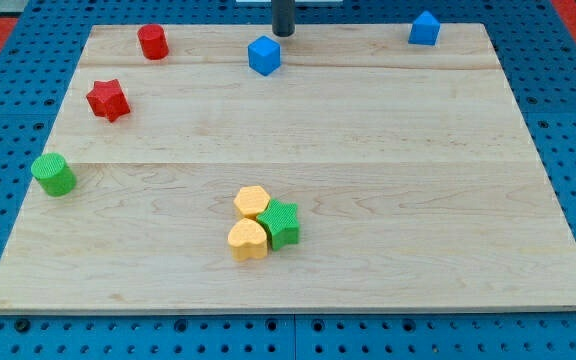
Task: Move the blue cube closer to the yellow hexagon
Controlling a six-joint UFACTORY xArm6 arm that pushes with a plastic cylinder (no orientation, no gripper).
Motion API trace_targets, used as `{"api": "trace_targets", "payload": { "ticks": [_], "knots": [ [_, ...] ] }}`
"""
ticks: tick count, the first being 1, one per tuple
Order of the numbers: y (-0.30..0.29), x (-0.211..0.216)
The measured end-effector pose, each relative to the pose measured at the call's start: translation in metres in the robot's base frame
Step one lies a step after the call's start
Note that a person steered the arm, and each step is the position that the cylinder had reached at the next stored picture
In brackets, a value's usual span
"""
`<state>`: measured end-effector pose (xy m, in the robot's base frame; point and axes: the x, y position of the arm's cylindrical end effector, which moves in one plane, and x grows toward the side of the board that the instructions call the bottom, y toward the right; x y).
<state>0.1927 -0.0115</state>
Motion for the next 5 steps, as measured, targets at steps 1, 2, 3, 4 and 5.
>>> {"api": "trace_targets", "payload": {
  "ticks": [1,2,3,4,5],
  "knots": [
    [-0.009,0.004],
    [-0.013,0.024],
    [-0.032,0.040],
    [-0.053,0.055],
    [-0.068,0.069]
  ]
}}
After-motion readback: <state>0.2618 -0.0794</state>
